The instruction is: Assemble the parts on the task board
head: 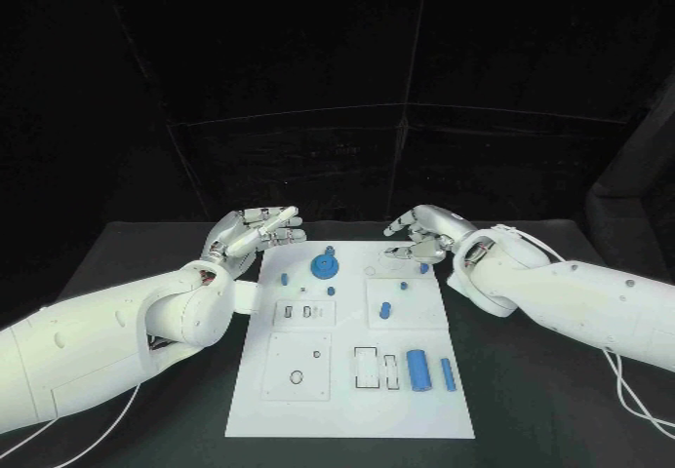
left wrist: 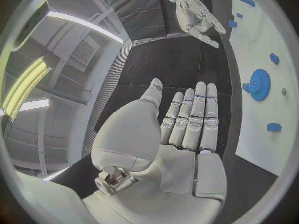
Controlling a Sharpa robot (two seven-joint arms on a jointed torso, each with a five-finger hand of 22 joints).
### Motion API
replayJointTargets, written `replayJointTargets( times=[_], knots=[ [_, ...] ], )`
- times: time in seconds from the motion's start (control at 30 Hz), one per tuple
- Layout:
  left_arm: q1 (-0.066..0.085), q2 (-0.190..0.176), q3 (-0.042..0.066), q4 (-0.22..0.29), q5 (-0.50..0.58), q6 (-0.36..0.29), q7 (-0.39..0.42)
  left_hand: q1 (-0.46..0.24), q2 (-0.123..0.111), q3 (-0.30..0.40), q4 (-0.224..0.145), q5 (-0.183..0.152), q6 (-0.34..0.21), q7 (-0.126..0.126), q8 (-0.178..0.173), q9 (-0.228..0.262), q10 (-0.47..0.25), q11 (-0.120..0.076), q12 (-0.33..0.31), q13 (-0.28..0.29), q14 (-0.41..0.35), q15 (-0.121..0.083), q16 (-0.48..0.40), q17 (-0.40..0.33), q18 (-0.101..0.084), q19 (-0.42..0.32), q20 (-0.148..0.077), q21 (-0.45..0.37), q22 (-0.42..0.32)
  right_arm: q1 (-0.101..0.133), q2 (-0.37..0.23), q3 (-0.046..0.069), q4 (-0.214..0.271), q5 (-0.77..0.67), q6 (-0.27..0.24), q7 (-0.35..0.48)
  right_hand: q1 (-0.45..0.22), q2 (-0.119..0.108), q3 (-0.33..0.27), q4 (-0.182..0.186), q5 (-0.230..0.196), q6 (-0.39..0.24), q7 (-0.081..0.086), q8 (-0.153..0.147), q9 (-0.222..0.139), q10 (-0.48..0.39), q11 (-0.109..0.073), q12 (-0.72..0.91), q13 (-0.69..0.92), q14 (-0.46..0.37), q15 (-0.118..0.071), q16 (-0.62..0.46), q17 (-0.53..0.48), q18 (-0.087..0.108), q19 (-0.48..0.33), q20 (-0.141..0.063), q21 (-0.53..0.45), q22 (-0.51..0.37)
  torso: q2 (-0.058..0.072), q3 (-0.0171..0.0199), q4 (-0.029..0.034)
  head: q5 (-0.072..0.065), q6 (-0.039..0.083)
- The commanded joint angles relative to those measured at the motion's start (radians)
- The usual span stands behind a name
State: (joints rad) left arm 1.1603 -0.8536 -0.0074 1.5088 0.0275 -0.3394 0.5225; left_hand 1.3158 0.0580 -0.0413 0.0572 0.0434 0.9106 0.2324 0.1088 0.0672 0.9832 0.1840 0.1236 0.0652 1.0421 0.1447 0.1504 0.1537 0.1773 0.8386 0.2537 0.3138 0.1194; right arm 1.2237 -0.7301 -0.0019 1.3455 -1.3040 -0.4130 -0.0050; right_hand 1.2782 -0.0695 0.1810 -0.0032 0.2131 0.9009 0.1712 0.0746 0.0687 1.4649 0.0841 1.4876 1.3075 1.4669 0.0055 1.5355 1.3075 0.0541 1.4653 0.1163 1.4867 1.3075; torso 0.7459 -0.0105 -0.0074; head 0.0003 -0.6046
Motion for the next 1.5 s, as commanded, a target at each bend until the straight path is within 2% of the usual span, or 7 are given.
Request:
replayJointTargets(
  times=[0.03, 0.1, 0.23, 0.33, 0.57, 0.83, 1.5],
  knots=[
    [0.002, 0.002, 0.001, -0.001, -0.009, 0.013, 0.008, 0.004, 0.010, 0.000, -0.009, 0.005, 0.011, 0.001, -0.004, 0.001, 0.009, 0.000, -0.001, 0.001, 0.008, -0.002, -0.004, 0.002, 0.006, -0.003, 0.002, -0.006, -0.001, 0.002, -0.043, 0.000, 0.018, 0.159, 0.003, 0.130, 0.014, -0.004, -0.003, -0.008, 0.007, 0.010, -0.001, -0.002, 0.001, 0.047, -0.001, 0.002, 0.193, 0.085, 0.001, 0.005, 0.173, -0.011, 0.005, -0.002, 0.003, 0.055, -0.005, 0.0072, -0.0156, -0.001, 0.001],
    [0.002, 0.004, 0.001, -0.002, -0.009, 0.013, 0.008, 0.003, 0.010, 0.000, -0.009, 0.005, 0.012, 0.000, -0.004, 0.001, 0.011, -0.001, -0.001, 0.001, 0.009, -0.002, -0.004, 0.002, 0.006, -0.003, 0.002, -0.006, -0.001, 0.002, -0.073, 0.000, 0.021, 0.182, 0.015, 0.141, 0.018, -0.005, -0.004, -0.012, 0.009, 0.012, -0.003, -0.001, 0.001, 0.047, -0.002, 0.003, 0.194, 0.085, 0.000, 0.005, 0.173, -0.011, 0.005, -0.003, 0.003, 0.055, -0.005, 0.0090, -0.0176, -0.003, 0.003],
    [0.001, 0.006, 0.001, -0.004, -0.009, 0.012, 0.008, 0.003, 0.010, 0.000, -0.009, 0.005, 0.012, 0.000, -0.004, 0.001, 0.011, -0.001, -0.001, 0.001, 0.009, -0.002, -0.004, 0.002, 0.006, -0.003, 0.002, -0.006, -0.001, 0.001, -0.108, -0.001, 0.013, 0.189, 0.026, 0.148, 0.020, -0.007, -0.005, -0.014, 0.010, 0.013, -0.004, -0.001, 0.001, 0.046, -0.003, 0.002, 0.193, 0.085, -0.001, 0.004, 0.172, -0.011, 0.005, -0.004, 0.003, 0.055, -0.003, 0.0069, -0.0154, -0.008, 0.004],
    [0.001, 0.010, 0.001, -0.007, -0.009, 0.012, 0.008, 0.003, 0.010, 0.000, -0.009, 0.005, 0.012, 0.000, -0.004, 0.001, 0.011, -0.001, -0.001, 0.001, 0.009, -0.002, -0.004, 0.002, 0.006, -0.003, 0.002, -0.006, -0.001, 0.001, -0.117, -0.001, -0.005, 0.183, 0.041, 0.146, 0.021, -0.009, -0.008, -0.017, 0.012, 0.013, -0.005, -0.002, 0.000, 0.045, -0.004, 0.000, 0.191, 0.084, -0.002, 0.004, 0.171, -0.011, 0.004, -0.005, 0.003, 0.054, -0.001, 0.0080, -0.0150, -0.015, 0.004],
    [0.001, 0.019, 0.001, -0.013, -0.009, 0.013, 0.008, 0.003, 0.010, 0.000, -0.009, 0.005, 0.012, 0.000, -0.004, 0.001, 0.011, -0.001, -0.001, 0.001, 0.009, -0.002, -0.004, 0.002, 0.006, -0.003, 0.002, -0.006, -0.001, -0.024, -0.103, -0.001, -0.056, 0.163, 0.059, 0.139, 0.021, -0.013, -0.013, -0.019, 0.014, 0.010, -0.005, -0.004, -0.001, 0.042, -0.005, -0.004, 0.188, 0.084, -0.002, 0.003, 0.170, -0.011, 0.003, -0.006, 0.002, 0.052, -0.001, 0.0063, -0.0100, -0.019, -0.002],
    [0.000, 0.021, 0.000, -0.019, -0.009, 0.012, 0.008, 0.003, 0.010, -0.001, -0.010, 0.005, 0.014, 0.000, -0.004, 0.001, 0.012, -0.001, -0.001, 0.001, 0.010, -0.003, -0.004, 0.003, 0.006, -0.002, 0.001, -0.006, -0.002, -0.049, -0.082, -0.001, -0.096, 0.150, 0.067, 0.138, 0.021, -0.014, -0.016, -0.019, 0.015, 0.006, -0.005, -0.006, -0.001, 0.041, -0.005, -0.006, 0.186, 0.084, -0.002, 0.003, 0.170, -0.011, 0.003, -0.006, 0.002, 0.052, -0.001, 0.0074, -0.0100, -0.019, -0.007],
    [0.000, 0.020, 0.000, -0.021, -0.009, 0.011, 0.008, 0.003, 0.010, -0.001, -0.011, 0.005, 0.013, 0.000, -0.004, 0.001, 0.012, -0.001, -0.002, 0.001, 0.011, -0.003, -0.005, 0.003, 0.006, -0.002, 0.001, -0.006, -0.002, -0.068, -0.045, -0.001, -0.141, 0.132, 0.086, 0.126, 0.025, -0.008, -0.016, -0.022, 0.018, 0.010, -0.005, -0.004, -0.001, 0.042, -0.005, -0.005, 0.188, 0.084, -0.003, 0.004, 0.171, -0.011, 0.003, -0.007, 0.002, 0.052, -0.002, 0.0068, -0.0075, -0.021, -0.013]
  ],
)
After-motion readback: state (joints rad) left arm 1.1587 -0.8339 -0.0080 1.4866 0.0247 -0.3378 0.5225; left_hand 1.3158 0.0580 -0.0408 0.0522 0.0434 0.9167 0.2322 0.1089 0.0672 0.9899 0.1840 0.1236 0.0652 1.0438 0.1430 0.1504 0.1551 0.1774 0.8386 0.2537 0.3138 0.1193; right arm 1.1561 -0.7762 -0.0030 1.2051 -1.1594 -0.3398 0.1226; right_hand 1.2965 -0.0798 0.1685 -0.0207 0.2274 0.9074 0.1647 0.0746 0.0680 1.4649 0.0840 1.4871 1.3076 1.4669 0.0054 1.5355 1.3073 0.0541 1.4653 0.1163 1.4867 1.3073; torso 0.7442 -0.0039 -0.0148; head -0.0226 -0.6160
